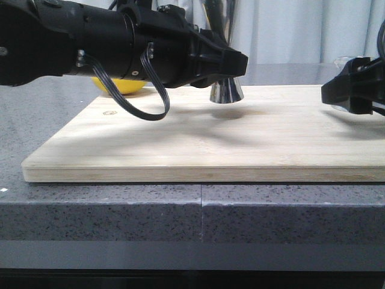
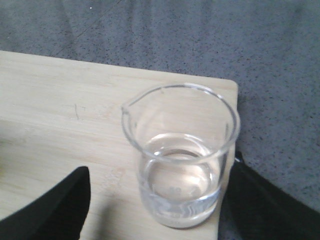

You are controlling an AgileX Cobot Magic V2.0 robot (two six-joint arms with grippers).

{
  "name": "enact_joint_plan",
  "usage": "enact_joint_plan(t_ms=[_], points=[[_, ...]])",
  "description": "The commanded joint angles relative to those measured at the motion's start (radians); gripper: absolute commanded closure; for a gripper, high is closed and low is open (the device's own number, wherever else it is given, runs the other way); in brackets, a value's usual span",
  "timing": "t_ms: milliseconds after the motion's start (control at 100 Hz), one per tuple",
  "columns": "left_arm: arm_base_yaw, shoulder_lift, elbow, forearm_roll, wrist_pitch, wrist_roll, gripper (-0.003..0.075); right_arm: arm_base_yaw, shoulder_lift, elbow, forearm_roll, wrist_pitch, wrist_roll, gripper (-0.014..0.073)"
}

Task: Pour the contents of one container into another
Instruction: 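Reach the right gripper to the glass beaker and grasp it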

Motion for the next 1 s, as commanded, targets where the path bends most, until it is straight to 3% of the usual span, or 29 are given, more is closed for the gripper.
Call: enact_joint_plan(t_ms=[0,990], points=[[-0.002,-0.057,-0.027,-0.02,-0.074,-0.008,0.0741,0.0,-0.002,-0.029,-0.014,-0.115,-0.005,0.0078],[-0.002,-0.057,-0.027,-0.017,-0.074,-0.01,0.0741,-0.002,0.02,-0.029,0.03,-0.185,-0.077,0.0081]])
